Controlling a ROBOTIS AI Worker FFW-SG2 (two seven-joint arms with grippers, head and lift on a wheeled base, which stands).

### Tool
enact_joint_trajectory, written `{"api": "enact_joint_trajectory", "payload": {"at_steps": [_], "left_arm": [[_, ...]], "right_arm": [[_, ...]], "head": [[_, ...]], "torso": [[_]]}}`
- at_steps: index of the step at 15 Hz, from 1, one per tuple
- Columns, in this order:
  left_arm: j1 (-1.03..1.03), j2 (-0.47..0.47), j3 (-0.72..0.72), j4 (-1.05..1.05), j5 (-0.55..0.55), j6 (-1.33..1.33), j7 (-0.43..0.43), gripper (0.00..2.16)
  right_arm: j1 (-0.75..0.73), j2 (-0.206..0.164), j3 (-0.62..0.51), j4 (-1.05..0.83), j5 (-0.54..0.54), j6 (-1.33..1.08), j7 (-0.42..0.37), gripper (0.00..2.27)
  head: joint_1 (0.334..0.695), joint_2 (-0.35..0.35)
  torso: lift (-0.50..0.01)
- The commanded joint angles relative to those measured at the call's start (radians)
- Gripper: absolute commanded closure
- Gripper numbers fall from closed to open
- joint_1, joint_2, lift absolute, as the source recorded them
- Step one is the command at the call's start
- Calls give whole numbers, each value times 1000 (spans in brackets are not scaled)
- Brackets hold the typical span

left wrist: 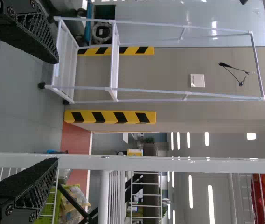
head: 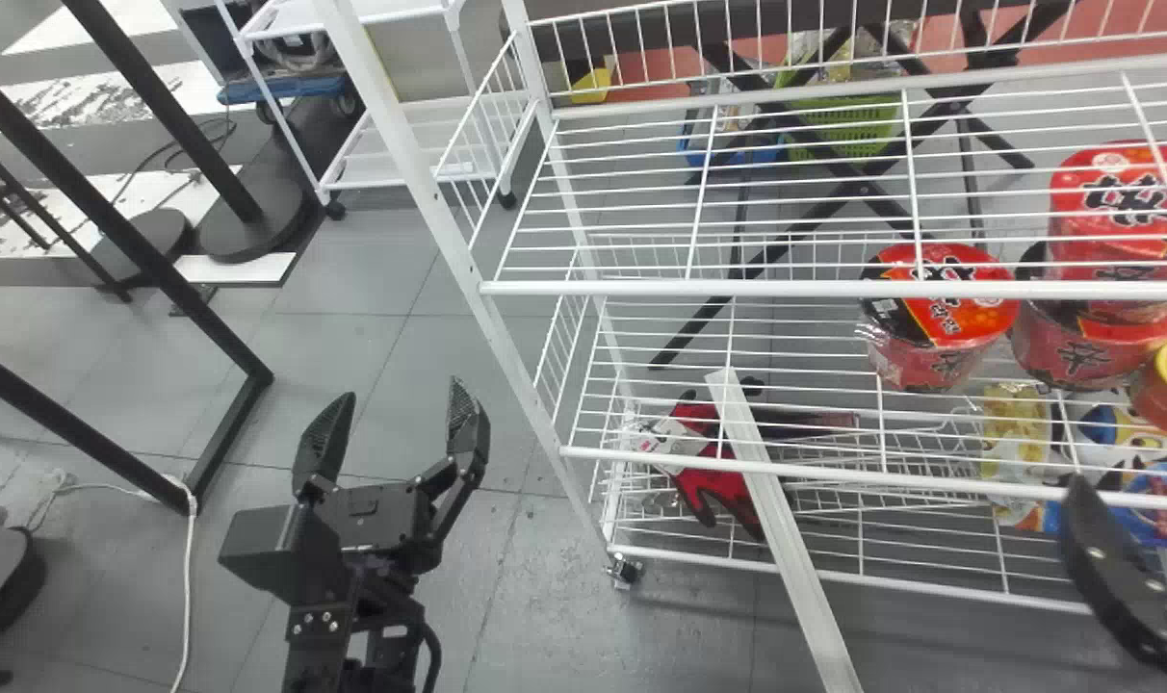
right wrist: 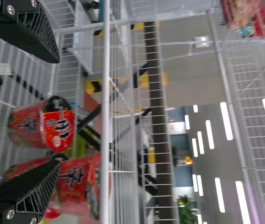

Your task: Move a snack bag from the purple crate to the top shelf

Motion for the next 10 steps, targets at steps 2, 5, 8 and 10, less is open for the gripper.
{"api": "enact_joint_trajectory", "payload": {"at_steps": [2,5,8,10], "left_arm": [[3,0,9,14,7,-19,-2,60],[0,0,10,34,12,-46,-2,60],[-9,0,9,57,15,-65,-2,56],[-19,0,10,72,18,-74,-2,56]], "right_arm": [[96,-9,-220,-158,-193,270,51,29],[139,-2,-456,-233,-406,461,115,36],[96,83,-784,-261,-627,743,186,43],[-177,145,-1088,-261,-628,1301,360,43]], "head": [[695,278],[695,206],[695,144],[695,53]], "torso": [[-453],[-453],[-453],[-453]]}}
